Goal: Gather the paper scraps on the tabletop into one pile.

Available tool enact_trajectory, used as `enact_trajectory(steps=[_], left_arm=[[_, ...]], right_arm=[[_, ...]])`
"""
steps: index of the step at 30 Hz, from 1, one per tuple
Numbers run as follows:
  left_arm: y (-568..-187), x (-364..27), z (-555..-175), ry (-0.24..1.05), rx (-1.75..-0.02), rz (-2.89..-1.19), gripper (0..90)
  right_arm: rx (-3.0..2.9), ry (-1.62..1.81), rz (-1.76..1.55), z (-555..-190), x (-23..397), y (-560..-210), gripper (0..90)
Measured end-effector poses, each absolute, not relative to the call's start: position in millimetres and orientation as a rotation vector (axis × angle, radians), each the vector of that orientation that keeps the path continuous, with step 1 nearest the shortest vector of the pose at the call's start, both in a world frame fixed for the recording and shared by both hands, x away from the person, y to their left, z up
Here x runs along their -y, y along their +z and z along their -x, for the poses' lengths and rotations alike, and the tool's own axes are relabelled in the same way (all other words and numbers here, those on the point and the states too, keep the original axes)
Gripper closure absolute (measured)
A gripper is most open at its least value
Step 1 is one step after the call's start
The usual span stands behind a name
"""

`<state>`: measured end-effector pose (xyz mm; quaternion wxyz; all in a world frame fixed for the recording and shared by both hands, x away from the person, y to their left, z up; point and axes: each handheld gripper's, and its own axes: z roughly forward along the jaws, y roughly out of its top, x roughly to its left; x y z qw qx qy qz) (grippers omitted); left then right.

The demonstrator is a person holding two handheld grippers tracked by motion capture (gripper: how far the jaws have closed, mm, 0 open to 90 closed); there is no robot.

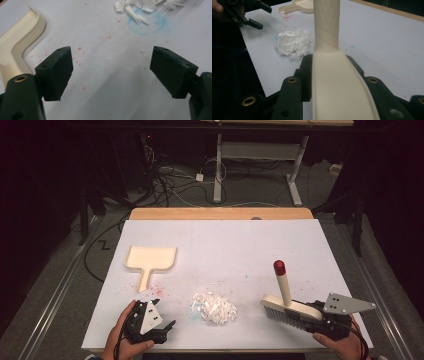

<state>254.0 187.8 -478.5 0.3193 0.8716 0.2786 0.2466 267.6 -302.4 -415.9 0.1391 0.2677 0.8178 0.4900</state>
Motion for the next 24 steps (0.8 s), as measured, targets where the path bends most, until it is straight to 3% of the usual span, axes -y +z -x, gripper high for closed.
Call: enact_trajectory(steps=[13, 19, 24], left_arm=[[-481, -185, -257, 0.598, -0.707, -2.315, 17.7], [-482, -184, -257, 0.591, -0.711, -2.326, 17.6], [-482, -185, -256, 0.607, -0.711, -2.323, 17.6]], right_arm=[[-2.399, 1.284, -0.924, -327, 313, -416, 62.8], [-2.42, 1.152, -0.926, -365, 315, -416, 52.4], [-2.272, 1.097, -0.954, -374, 323, -407, 51.8]])
